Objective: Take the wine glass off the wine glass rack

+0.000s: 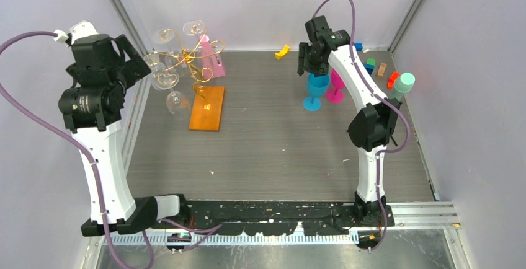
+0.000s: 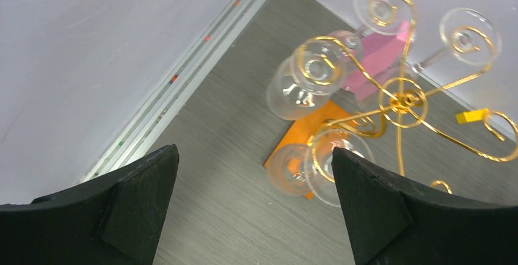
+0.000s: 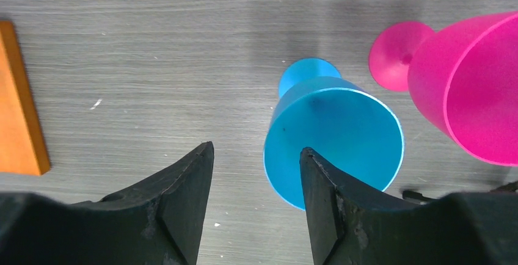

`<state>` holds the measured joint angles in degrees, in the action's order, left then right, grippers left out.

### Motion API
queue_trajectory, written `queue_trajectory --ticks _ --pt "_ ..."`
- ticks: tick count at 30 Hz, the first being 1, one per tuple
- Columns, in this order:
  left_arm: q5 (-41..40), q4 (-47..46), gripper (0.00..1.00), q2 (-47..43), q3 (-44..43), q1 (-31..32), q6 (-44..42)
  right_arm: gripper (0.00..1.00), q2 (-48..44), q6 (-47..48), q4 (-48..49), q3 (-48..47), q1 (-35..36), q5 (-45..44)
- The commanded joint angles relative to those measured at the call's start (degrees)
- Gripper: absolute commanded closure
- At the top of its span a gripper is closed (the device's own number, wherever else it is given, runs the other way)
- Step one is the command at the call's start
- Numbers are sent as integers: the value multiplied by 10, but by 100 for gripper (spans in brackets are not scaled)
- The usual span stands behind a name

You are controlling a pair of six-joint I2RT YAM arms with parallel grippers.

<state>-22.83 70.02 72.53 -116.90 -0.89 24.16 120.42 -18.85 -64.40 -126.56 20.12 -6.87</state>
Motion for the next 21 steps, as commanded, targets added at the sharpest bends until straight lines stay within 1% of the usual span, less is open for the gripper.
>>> queue_trajectory --ticks 1,4,8,10,11,14,19,20,21 --pt "29 14 0 -12 0 -50 12 40 -39 -12 27 -35 -4 41" --pt "76 8 0 -7 -1 -76 27 40 -52 -22 30 -34 -11 59" --pt "200 -15 0 0 36 -103 71 40 -75 -33 38 -8 -21 96" --pt "261 -31 2 -4 67 -121 98 41 -86 -36 46 11 -24 106" --pt "278 -39 4 -7 84 -130 110 41 -89 -34 51 17 -24 109" --pt "298 -49 5 -14 124 -147 141 42 -103 -23 53 42 -26 112" --pt "376 -94 5 -14 161 -158 180 43 -115 -22 62 62 -33 121" --pt "388 -99 5 -13 164 -160 186 43 -114 -22 62 61 -35 123" --pt "397 -102 9 -13 172 -161 193 43 -114 -22 62 59 -35 125"
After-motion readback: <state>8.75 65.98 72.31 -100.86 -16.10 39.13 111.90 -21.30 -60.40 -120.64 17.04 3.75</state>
